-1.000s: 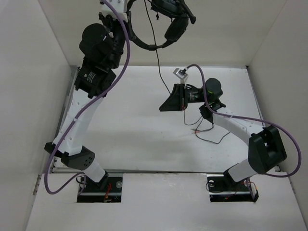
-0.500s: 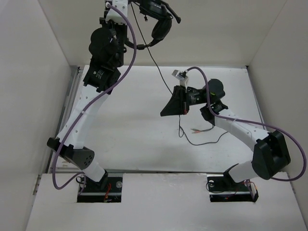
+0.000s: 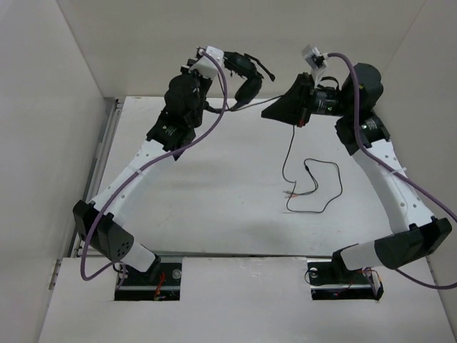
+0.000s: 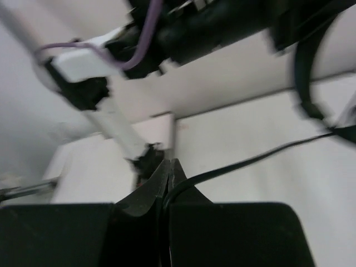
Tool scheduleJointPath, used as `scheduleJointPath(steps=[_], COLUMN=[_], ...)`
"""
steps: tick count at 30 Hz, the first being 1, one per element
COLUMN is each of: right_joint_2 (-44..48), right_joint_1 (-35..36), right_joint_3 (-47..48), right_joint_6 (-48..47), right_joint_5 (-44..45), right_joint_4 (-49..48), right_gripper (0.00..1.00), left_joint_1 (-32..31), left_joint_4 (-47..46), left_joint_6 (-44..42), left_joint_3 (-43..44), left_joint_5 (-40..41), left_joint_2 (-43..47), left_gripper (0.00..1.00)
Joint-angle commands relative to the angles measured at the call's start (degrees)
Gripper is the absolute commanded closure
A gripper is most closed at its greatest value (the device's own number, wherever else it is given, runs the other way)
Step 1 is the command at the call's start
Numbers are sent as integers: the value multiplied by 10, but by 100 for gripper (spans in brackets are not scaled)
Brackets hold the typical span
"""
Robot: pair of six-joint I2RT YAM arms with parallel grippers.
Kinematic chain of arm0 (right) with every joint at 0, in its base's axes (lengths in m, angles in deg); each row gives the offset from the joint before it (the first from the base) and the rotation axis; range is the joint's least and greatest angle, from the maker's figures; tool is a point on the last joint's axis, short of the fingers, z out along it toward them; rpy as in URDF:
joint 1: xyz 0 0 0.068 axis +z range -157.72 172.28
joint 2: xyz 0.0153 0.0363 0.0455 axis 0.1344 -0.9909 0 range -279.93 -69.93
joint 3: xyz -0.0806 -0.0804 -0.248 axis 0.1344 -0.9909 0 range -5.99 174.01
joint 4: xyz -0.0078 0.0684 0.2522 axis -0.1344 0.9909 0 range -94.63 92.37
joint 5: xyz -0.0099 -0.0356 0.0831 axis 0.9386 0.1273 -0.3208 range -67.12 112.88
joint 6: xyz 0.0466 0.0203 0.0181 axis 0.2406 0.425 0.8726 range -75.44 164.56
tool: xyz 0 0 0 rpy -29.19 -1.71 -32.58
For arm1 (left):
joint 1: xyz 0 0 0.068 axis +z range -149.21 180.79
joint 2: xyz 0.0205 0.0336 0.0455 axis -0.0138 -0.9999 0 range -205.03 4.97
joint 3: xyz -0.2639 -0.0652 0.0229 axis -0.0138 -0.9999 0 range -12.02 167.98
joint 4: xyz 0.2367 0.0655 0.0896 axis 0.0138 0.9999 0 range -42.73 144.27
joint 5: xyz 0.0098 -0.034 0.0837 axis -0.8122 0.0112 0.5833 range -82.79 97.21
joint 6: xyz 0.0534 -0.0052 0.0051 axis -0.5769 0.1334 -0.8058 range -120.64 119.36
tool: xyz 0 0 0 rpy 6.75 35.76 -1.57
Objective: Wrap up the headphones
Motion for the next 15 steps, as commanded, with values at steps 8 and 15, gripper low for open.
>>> scheduleJointPath(steps=[8,15], right_joint_2=[-26,-45], right_joint_1=[77,99], right_joint_3=[200,258], right_joint_6=[-560,-734], right_joint_5=[393,572], right_joint_4=[429,420], right_gripper=[100,100], left_joint_1=[-70,-95], left_joint_4=[7,45], left_joint_6=[-9,17], left_joint_3=[-116,-160], left_joint_5=[-26,-50], left_joint_2=[69,77], left_gripper=[100,100])
